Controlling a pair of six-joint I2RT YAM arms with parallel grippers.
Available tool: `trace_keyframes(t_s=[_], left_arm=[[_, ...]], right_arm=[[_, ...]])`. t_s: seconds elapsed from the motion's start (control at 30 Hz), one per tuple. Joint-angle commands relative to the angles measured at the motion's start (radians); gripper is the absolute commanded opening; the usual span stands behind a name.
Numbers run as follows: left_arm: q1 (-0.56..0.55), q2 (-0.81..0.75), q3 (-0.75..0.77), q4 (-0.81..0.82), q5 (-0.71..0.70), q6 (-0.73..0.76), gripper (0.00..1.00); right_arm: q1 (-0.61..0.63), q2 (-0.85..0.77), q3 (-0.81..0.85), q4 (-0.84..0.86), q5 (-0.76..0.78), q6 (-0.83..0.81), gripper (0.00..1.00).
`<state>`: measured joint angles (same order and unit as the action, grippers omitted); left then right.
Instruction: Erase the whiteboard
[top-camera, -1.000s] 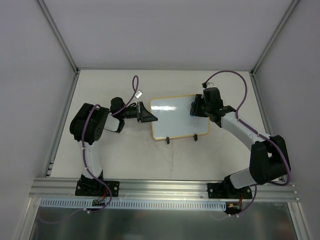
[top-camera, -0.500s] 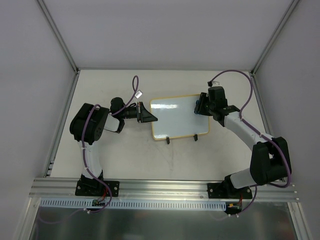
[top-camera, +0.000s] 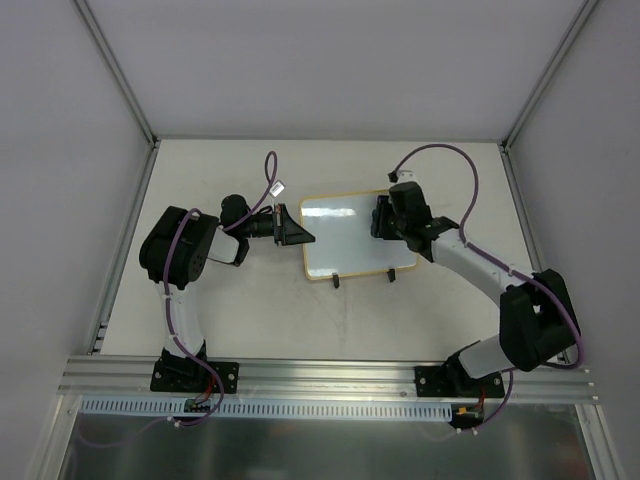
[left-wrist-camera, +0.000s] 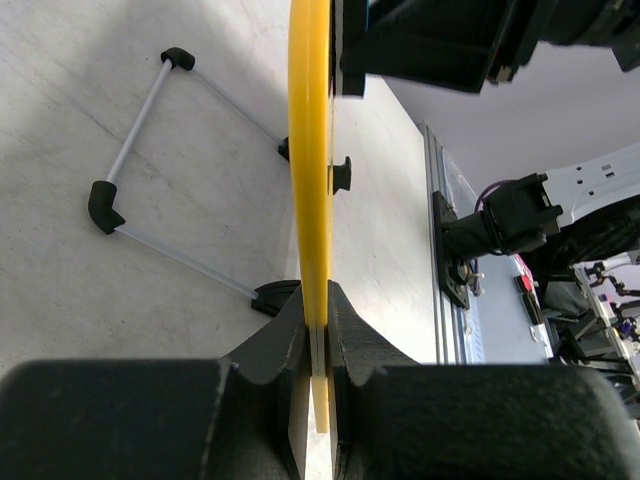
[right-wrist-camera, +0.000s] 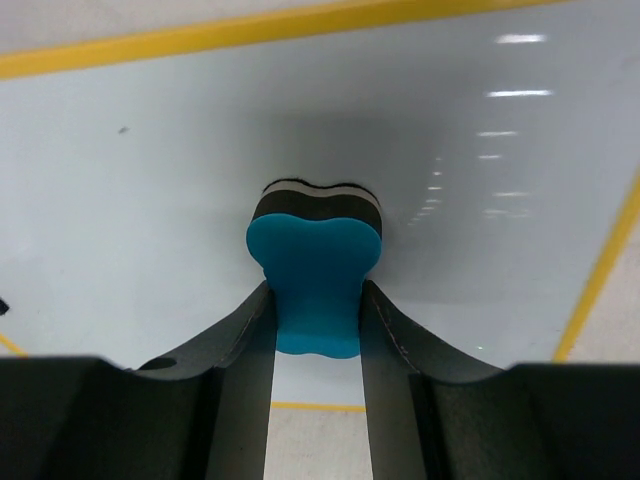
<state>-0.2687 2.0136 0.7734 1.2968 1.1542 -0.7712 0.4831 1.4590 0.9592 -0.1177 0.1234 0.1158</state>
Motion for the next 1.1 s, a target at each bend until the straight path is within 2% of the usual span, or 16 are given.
trace_keyframes(t_s=[0.0,0.17,0.43,0.83,1.07], left_arm=[[-0.017,-0.047,-0.002,0.384,0.058,0.053,0.00],[-0.017,-0.052,-0.005,0.384,0.058,0.053,0.00],[-0.017,-0.056,-0.010,0.384,0.056,0.055,0.00],[-0.018,-0.061,-0.016,0.384,0.056,0.056,0.00],[-0.017,-0.058,-0.011,0.384,0.056,0.055,0.00]], right_arm=[[0.077,0.041,-0.004,0.023,0.035,0.008,0.07],[0.175,0.089,0.024,0.036,0.053,0.016,0.07],[0.215,0.130,0.029,0.053,0.056,0.027,0.07],[0.141,0.020,-0.059,0.053,0.062,0.024,0.07],[0.026,-0.034,-0.108,0.055,0.022,0.024,0.06]])
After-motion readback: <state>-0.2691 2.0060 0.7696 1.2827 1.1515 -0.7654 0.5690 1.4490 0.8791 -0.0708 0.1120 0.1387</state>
